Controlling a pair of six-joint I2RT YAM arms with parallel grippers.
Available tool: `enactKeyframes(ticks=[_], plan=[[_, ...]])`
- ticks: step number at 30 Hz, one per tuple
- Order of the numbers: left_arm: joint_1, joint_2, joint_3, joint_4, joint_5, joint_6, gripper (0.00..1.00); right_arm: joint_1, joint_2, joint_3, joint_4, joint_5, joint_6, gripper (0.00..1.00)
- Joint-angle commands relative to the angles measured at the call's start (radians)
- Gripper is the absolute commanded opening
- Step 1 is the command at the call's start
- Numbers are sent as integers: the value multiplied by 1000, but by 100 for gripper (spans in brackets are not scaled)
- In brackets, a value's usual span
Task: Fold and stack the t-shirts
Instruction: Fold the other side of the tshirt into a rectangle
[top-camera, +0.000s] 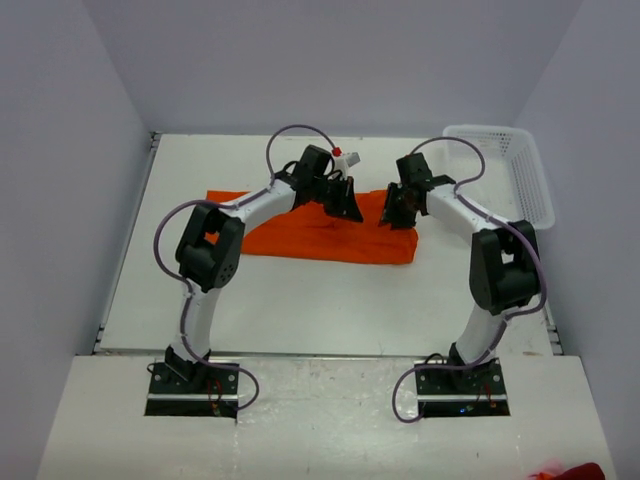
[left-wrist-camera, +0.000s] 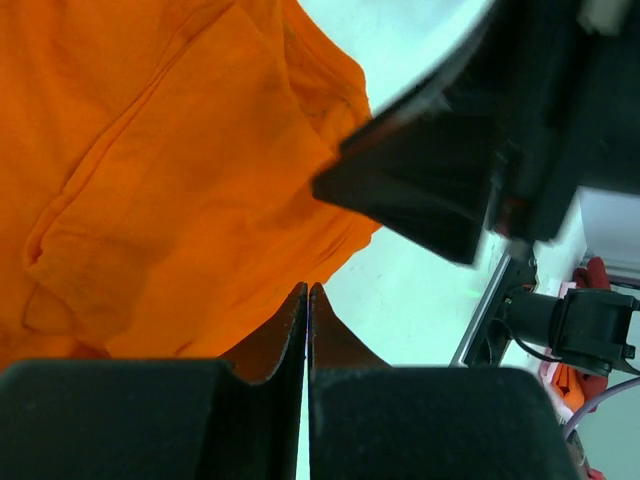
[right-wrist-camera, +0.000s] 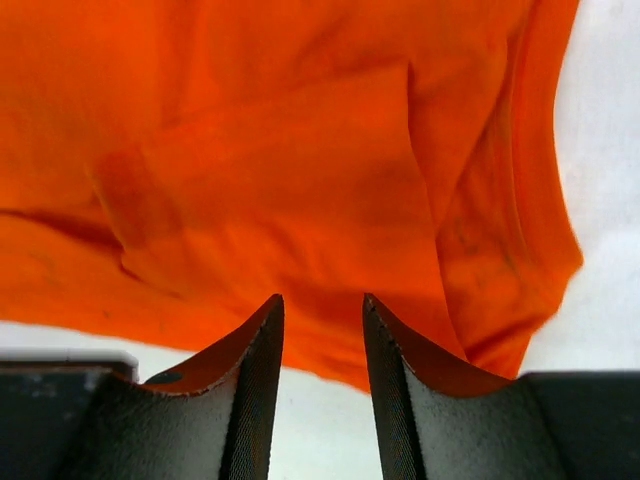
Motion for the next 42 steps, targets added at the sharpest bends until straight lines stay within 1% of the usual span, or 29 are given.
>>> enactKeyframes(ticks=[1,2,3,5,9,14,16,20,30,35,38,39,40,42], plan=[[3,-87,5,-64,-33,48,0,-2,81,162,-67,69,-36,39],[3,-94,-6,-58,-32,48,0,-8,101,216,-96,70,-39,39],[3,-111,-30,-53,-27,48,0,-14,133,233,-100,88,-41,39],[3,-133,-61,-52,-24,51,0,-33,170,294,-132,77,-48,38],[3,-173,-102,-47,-21,58,0,-62,247,366,-178,77,-62,36],[4,-213,-129,-43,-9,63,0,-86,296,397,-193,77,-70,36],[4,-231,-135,-44,-3,66,0,-91,305,400,-192,41,-76,35],[4,-257,-136,-46,8,66,0,-91,334,413,-192,31,-81,35],[12,-265,-138,-44,26,69,0,-93,376,460,-198,-12,-84,32],[12,-265,-144,-38,34,66,0,-93,390,491,-206,-39,-85,27],[13,-268,-147,-38,36,67,0,-91,400,511,-210,-53,-87,20],[15,-269,-147,-38,39,66,0,-93,402,515,-213,-56,-87,16],[16,-269,-150,-37,42,66,0,-93,405,520,-219,-59,-87,14],[21,-269,-150,-38,46,64,0,-91,405,520,-218,-65,-87,14]])
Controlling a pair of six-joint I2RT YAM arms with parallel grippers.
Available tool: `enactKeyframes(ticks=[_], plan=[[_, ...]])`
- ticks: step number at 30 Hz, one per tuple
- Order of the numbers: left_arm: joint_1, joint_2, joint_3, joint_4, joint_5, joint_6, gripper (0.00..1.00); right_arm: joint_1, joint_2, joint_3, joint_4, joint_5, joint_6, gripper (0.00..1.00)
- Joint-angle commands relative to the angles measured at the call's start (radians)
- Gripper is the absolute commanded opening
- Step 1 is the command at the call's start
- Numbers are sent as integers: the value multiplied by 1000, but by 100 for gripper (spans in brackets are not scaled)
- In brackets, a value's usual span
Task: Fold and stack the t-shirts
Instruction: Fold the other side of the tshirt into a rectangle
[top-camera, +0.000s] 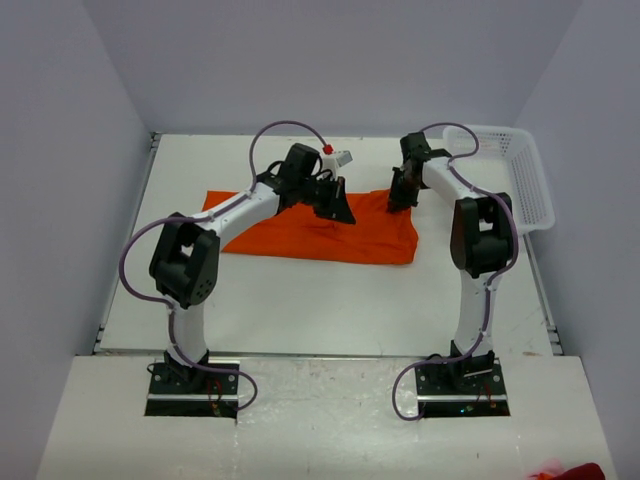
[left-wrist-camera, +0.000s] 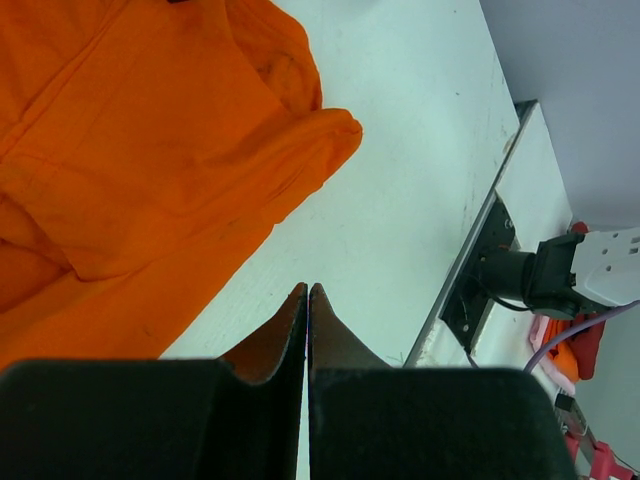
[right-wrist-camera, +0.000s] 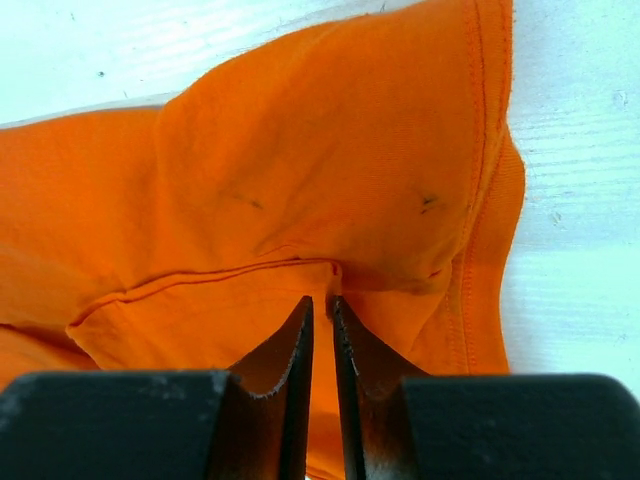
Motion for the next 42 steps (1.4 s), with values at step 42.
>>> enactKeyframes(ticks=[42], plan=[[49,-118,-74,68,95,-11,0,9,-33,91,-45,97,-54,0]])
